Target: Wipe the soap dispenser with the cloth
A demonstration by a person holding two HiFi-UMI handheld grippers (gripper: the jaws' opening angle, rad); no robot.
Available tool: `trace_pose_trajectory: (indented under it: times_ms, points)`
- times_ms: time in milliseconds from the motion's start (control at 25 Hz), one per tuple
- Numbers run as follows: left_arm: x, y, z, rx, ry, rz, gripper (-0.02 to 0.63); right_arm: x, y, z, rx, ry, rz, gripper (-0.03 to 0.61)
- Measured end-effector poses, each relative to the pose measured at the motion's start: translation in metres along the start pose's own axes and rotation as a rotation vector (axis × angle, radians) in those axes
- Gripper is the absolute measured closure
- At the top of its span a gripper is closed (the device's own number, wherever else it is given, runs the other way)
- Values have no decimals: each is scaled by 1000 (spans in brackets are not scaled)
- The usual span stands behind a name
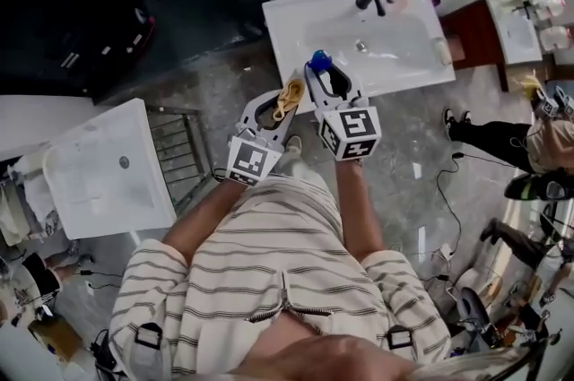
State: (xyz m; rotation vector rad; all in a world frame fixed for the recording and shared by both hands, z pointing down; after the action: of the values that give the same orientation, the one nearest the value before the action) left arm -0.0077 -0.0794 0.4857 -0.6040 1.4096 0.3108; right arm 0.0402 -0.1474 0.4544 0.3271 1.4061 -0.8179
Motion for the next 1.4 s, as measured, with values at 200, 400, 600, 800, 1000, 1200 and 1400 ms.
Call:
trace_pose_trajectory:
  times_ms: [200, 400, 600, 800, 1000, 1200, 1400]
  points:
    - [8, 0, 3, -17, -31, 19, 526, 11, 8, -12, 1, 3, 18, 451]
    - [19, -1, 4, -22, -47, 45, 526, 23, 12, -14, -10, 22, 34, 450]
    - [26, -4, 12, -50, -60, 63, 526, 31, 16, -15, -20, 24, 53, 449]
    - [31, -10, 20, -77, -79, 69, 526, 35, 18, -19, -24, 23, 65, 451]
    - [37, -17, 31, -91, -85, 71, 526, 40, 22, -19, -42, 29, 74, 449]
    - [42, -25, 36, -96, -65, 69, 526, 44, 23, -19, -48, 41, 78, 451]
    - [44, -31, 41, -101, -48, 66, 526, 45, 26, -19, -63, 73, 77, 451]
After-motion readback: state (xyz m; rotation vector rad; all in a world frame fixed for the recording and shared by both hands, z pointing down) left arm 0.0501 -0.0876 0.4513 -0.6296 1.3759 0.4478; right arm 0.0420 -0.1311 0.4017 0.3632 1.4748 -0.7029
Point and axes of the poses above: the fingertips, and each gripper's own axes: y backward along the fingers, z to its right, x out of its top, the point moved 1 cm from there along y, backward along the fingers, and after that the axes turned 9 degrees about x, right-handed, at the moved point
